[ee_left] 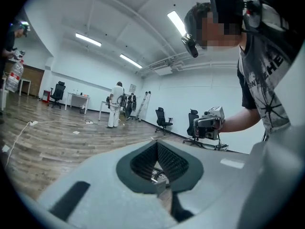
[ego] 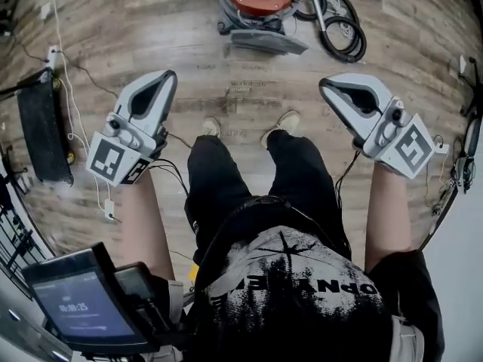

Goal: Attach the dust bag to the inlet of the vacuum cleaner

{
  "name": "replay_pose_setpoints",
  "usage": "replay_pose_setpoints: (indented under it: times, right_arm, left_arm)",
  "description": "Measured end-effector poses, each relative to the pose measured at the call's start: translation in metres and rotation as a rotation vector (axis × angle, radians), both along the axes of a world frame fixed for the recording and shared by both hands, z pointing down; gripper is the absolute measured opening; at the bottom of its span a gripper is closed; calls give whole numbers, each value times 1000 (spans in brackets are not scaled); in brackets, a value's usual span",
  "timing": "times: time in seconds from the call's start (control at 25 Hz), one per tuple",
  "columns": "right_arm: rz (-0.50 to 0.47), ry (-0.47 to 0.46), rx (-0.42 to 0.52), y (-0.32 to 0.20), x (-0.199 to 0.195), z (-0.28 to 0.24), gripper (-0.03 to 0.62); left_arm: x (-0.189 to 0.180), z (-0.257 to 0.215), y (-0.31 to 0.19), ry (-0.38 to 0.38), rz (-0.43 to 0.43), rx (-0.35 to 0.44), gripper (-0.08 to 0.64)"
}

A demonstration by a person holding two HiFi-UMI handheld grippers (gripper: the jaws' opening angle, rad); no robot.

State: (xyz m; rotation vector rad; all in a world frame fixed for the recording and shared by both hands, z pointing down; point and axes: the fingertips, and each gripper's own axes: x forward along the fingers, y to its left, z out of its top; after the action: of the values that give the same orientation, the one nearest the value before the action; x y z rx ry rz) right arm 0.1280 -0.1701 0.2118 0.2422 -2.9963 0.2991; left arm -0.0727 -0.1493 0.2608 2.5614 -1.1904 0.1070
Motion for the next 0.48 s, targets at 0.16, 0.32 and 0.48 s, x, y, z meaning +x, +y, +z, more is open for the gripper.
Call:
replay_pose_setpoints:
  times: [0.16,0.32,0.48]
  right_arm:
    - [-66,-13,80,16,0,-54,6]
    - [-118,-69,90,37,0,-98,6]
    - [-193,-111,137,54,-2,-129,6]
  left_arm:
    - [33,-59,8,-14,19,46,3]
    - [58,-116,18,-26,19,74,3]
    - [82,-164,23,-62,24,130,3]
